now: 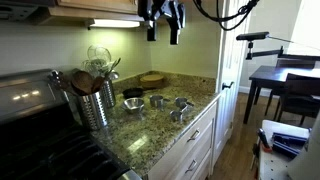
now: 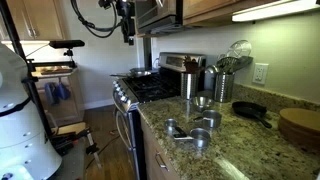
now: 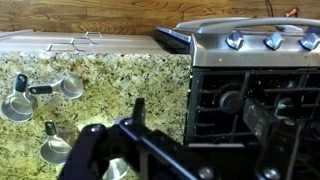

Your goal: Stack the pots set on the counter

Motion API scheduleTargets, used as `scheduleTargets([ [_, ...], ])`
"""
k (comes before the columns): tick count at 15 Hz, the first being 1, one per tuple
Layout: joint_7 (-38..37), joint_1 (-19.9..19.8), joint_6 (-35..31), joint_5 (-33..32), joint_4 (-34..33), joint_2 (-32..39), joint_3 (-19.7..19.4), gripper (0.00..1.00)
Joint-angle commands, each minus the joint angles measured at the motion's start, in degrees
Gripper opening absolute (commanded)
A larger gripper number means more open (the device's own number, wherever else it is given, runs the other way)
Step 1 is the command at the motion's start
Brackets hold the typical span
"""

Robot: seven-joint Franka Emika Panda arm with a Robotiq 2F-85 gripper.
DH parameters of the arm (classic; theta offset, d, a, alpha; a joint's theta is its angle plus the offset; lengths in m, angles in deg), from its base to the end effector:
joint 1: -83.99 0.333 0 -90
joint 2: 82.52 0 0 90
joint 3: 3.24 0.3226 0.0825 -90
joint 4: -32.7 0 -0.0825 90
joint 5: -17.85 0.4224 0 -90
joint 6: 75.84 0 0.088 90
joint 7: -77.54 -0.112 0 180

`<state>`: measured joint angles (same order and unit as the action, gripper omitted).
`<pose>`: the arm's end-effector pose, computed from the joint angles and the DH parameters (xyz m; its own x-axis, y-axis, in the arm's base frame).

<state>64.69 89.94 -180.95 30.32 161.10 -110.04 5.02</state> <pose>0.4322 0.1359 0.5516 0.9986 -0.0421 0.0328 -0.0364 -0.9868 -0.1578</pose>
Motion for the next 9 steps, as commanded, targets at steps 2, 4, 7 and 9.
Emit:
scheduleTargets([
  [2,0.0,-0.1,0.1,0.0,-0.1,0.0,0.1,1.00],
  [4,0.0,-0.1,0.1,0.0,-0.1,0.0,0.1,1.00],
  [7,0.0,-0.1,0.1,0.0,-0.1,0.0,0.1,1.00],
  [9,-0.6,-0.4,-0.1,-0.4,0.1,0.3,0.3,1.00],
])
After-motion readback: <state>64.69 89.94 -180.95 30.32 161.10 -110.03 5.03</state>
